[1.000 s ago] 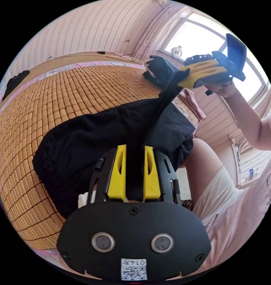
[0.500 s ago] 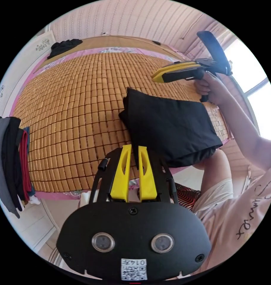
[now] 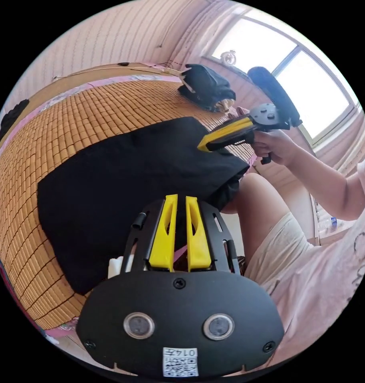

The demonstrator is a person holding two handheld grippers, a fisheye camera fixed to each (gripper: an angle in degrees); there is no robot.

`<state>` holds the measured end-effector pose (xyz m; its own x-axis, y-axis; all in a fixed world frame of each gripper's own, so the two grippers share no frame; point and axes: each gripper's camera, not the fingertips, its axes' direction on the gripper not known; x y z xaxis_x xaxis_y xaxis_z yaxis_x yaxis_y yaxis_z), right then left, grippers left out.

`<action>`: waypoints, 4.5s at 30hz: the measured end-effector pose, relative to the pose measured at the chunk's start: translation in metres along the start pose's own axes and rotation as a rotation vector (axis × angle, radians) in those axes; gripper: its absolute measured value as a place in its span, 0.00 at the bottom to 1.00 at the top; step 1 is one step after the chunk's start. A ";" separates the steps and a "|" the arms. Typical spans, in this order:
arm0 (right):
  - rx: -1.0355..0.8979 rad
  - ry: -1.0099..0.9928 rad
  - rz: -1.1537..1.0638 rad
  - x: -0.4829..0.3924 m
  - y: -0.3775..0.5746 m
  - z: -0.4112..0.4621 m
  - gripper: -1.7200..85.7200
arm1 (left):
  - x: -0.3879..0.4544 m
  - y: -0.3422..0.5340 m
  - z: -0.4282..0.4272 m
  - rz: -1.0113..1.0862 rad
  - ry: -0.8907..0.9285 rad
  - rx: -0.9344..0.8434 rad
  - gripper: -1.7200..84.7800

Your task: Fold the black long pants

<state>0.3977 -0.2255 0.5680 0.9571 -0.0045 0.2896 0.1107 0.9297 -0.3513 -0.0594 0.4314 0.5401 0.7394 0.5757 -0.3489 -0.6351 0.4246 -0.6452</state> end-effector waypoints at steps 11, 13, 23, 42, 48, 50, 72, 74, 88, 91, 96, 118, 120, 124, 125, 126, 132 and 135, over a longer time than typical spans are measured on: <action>-0.189 0.120 -0.166 -0.009 -0.122 0.074 0.01 | 0.024 -0.013 0.060 -0.024 -0.032 -0.099 0.01; -0.193 0.114 -0.187 -0.003 -0.126 0.069 0.01 | 0.027 -0.014 0.059 -0.010 -0.039 -0.096 0.01; 0.036 -0.016 -0.021 0.071 -0.096 0.037 0.01 | 0.045 -0.003 0.072 0.058 0.052 -0.104 0.01; 0.018 -0.364 0.656 0.238 0.229 0.026 0.11 | 0.052 -0.258 0.120 0.232 0.068 -0.059 0.08; 0.053 -0.416 0.655 0.256 0.262 0.029 0.08 | 0.076 -0.337 0.200 0.286 -0.009 -0.176 0.12; 0.082 -0.434 0.700 0.266 0.276 0.033 0.11 | 0.082 -0.352 0.220 0.294 -0.062 -0.197 0.14; 0.716 -0.968 0.338 0.255 0.314 -0.060 0.03 | -0.008 -0.334 0.035 0.192 0.263 0.183 0.02; 0.564 -1.000 0.129 0.200 0.243 -0.050 0.03 | -0.058 -0.273 -0.020 0.097 0.178 0.218 0.03; 0.067 -0.606 0.030 0.082 0.170 0.036 0.03 | -0.201 0.033 -0.023 -0.522 0.116 0.163 0.13; 0.363 -0.506 0.334 0.130 0.189 0.016 0.05 | -0.190 0.032 -0.001 -0.496 0.214 0.193 0.19; 0.457 -0.373 0.561 0.165 0.193 0.044 0.15 | -0.192 0.028 0.032 -0.490 0.207 0.113 0.24; 0.401 -0.709 -0.315 -0.066 0.036 -0.053 0.05 | -0.146 0.224 -0.133 -0.638 0.086 0.574 0.07; 0.389 -0.714 -0.510 -0.122 0.008 -0.075 0.05 | -0.141 0.270 -0.186 -0.689 0.006 0.708 0.07; 0.433 -0.737 -0.873 -0.245 -0.048 -0.132 0.04 | -0.113 0.391 -0.316 -0.804 -0.246 1.037 0.07; 0.439 -0.770 -0.936 -0.273 -0.067 -0.147 0.04 | -0.101 0.422 -0.352 -0.818 -0.341 1.131 0.07; 0.437 -0.791 -0.959 -0.286 -0.078 -0.153 0.05 | -0.095 0.436 -0.369 -0.822 -0.389 1.172 0.07; 0.391 -0.687 -0.798 -0.395 -0.247 -0.144 0.08 | -0.155 0.487 -0.495 -0.926 -0.675 1.229 0.09; 0.228 -0.539 -0.550 -0.430 -0.317 -0.091 0.08 | -0.253 0.501 -0.500 -1.157 -0.729 1.023 0.12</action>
<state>-0.0250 -0.5517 0.4739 0.5136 -0.3598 0.7789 0.4161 0.8984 0.1406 -0.4529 0.1492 -0.0353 0.8202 -0.2787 0.4997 0.0307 0.8935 0.4480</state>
